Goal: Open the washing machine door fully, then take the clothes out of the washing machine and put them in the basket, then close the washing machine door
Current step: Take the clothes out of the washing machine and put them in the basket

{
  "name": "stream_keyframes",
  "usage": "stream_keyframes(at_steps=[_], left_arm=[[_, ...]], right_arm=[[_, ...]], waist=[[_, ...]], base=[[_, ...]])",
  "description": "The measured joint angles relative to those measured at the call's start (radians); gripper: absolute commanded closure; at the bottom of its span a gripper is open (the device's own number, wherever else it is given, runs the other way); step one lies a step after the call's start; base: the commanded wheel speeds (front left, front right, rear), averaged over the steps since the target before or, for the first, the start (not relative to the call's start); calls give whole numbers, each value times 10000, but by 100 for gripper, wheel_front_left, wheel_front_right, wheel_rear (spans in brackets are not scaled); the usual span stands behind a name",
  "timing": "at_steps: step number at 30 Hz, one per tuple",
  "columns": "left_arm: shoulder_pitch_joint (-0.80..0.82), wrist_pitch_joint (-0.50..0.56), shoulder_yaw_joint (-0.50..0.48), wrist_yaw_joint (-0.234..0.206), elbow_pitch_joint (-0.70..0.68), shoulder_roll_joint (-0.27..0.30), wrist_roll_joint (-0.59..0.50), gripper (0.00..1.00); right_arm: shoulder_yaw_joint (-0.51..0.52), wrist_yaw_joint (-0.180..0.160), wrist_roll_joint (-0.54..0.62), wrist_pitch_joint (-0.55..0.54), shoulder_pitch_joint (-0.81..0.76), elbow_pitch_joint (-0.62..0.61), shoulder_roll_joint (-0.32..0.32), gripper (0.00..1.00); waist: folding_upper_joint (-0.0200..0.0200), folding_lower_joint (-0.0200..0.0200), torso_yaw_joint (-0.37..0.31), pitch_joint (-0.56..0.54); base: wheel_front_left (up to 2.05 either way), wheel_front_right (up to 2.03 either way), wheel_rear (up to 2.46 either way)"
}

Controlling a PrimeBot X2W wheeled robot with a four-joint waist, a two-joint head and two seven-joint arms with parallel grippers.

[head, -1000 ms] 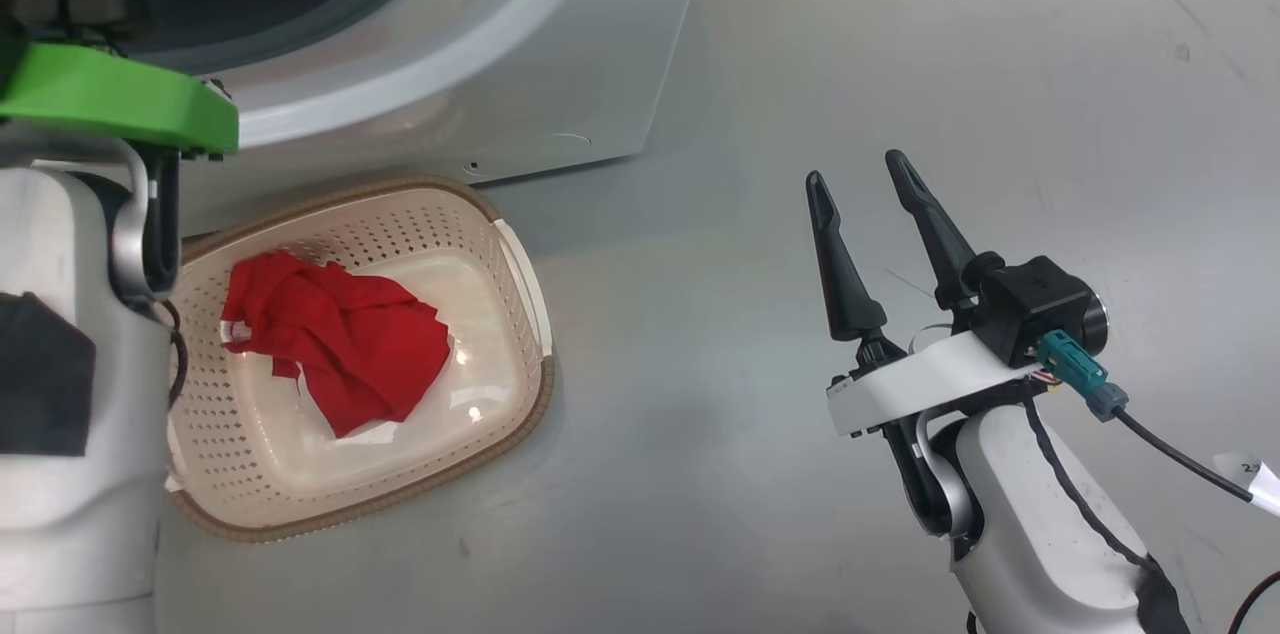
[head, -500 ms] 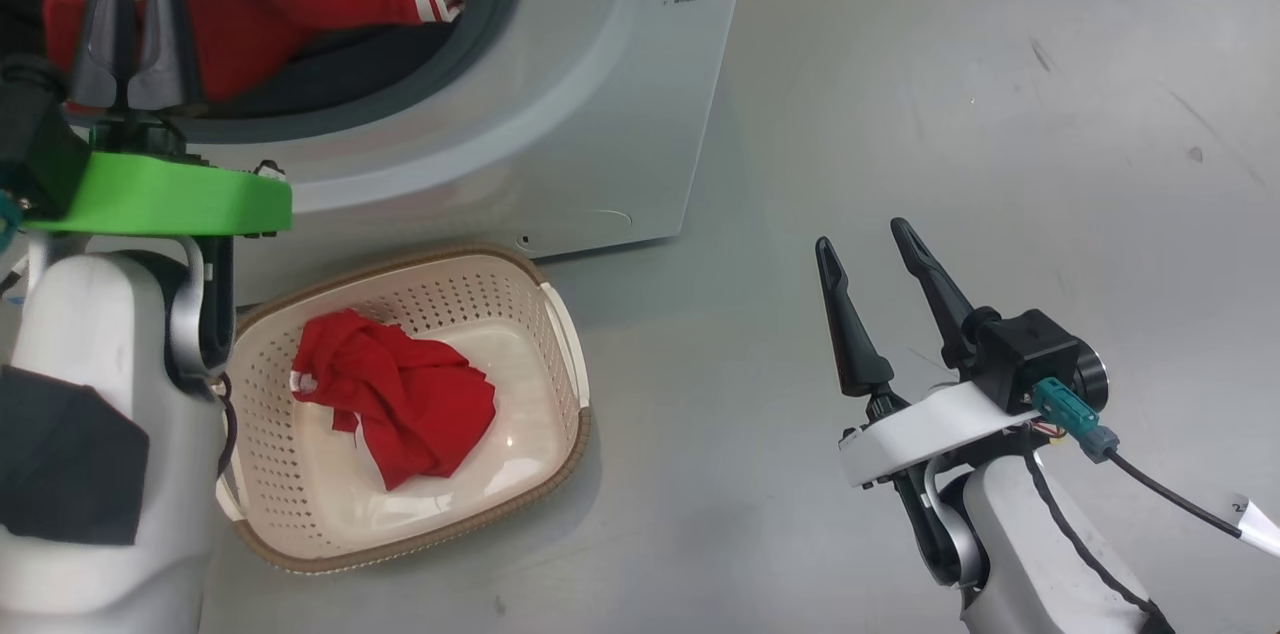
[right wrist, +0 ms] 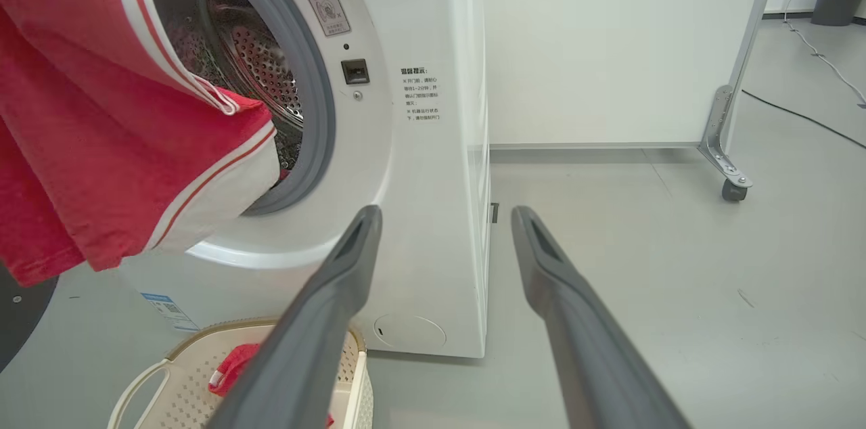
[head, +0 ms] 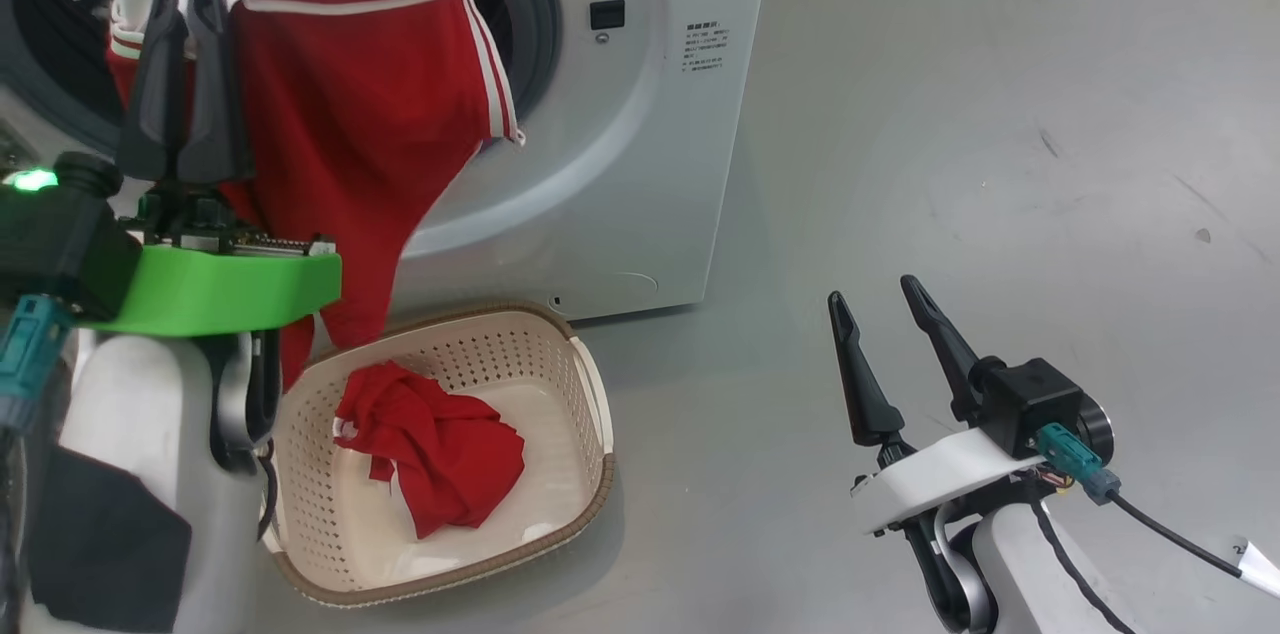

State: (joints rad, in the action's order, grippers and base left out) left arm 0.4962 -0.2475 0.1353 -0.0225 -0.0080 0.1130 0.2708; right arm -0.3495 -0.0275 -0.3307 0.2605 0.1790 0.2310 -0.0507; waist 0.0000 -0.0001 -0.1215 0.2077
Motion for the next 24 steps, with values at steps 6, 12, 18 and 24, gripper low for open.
stream_keyframes(at_steps=[6,12,18,24], left_arm=[[-574,4,73,-207,-650,-75,-13,100],[-1382,201,82,-341,-780,-215,81,100],[-2084,407,194,-418,-731,-324,219,100],[-2911,719,311,-441,-244,-384,548,100]], right_arm=[[15,88,2,0,-199,-12,4,0],[15,159,81,0,-207,-104,6,0],[15,169,102,0,-224,-211,6,0],[-98,178,155,0,-226,-362,4,0]], waist=[[0,0,186,-225],[0,0,246,-203],[0,0,274,-66],[0,0,230,196]], base=[[0,0,0],[0,0,0],[0,0,0],[0,0,0]])
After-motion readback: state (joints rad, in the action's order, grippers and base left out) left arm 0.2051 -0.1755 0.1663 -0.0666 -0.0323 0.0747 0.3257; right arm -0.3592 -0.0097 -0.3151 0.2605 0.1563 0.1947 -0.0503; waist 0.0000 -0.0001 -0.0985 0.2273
